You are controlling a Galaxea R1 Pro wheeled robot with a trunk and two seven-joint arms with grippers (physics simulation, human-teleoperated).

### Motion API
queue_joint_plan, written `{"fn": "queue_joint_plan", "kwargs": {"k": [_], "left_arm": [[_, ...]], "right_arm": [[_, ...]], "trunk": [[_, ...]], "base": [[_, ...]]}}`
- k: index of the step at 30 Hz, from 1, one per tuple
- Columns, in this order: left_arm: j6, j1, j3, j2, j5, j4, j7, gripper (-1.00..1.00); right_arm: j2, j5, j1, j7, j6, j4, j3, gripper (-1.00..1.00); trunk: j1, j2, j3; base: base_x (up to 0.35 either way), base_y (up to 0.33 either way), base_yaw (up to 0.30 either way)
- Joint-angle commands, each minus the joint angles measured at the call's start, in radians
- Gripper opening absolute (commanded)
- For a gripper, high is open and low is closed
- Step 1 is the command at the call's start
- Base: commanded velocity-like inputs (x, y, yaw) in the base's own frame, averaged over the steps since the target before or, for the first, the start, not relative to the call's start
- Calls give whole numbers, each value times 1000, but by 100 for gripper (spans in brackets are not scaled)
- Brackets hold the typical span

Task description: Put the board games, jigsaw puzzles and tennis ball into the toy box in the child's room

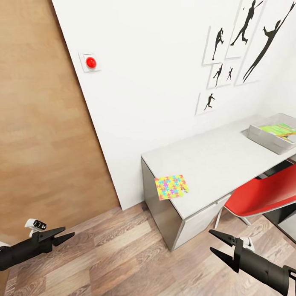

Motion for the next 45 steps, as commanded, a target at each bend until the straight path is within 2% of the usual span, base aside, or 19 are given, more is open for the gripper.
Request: {"fn": "queue_joint_plan", "kwargs": {"k": [1,15,20,26,45], "left_arm": [[11,-1,-1,0,1,0,-1,100],[11,-1,-5,-3,1,0,23,100],[11,-1,-8,-26,1,-1,57,100],[11,-2,-2,-37,1,-2,70,100],[10,-2,1,-36,2,-2,71,100]], "right_arm": [[0,11,0,10,3,0,0,100],[1,28,-1,10,3,1,-3,100],[1,41,0,10,3,0,-7,100],[2,44,-1,10,3,1,-8,100],[1,67,-2,12,3,6,-13,100]], "trunk": [[1,-2,0],[1,-2,23],[1,-2,32],[1,-2,42],[1,-2,73]], "base": [[0,0,96],[0,0,94],[0,0,74],[0,0,28],[0,0,2]]}}
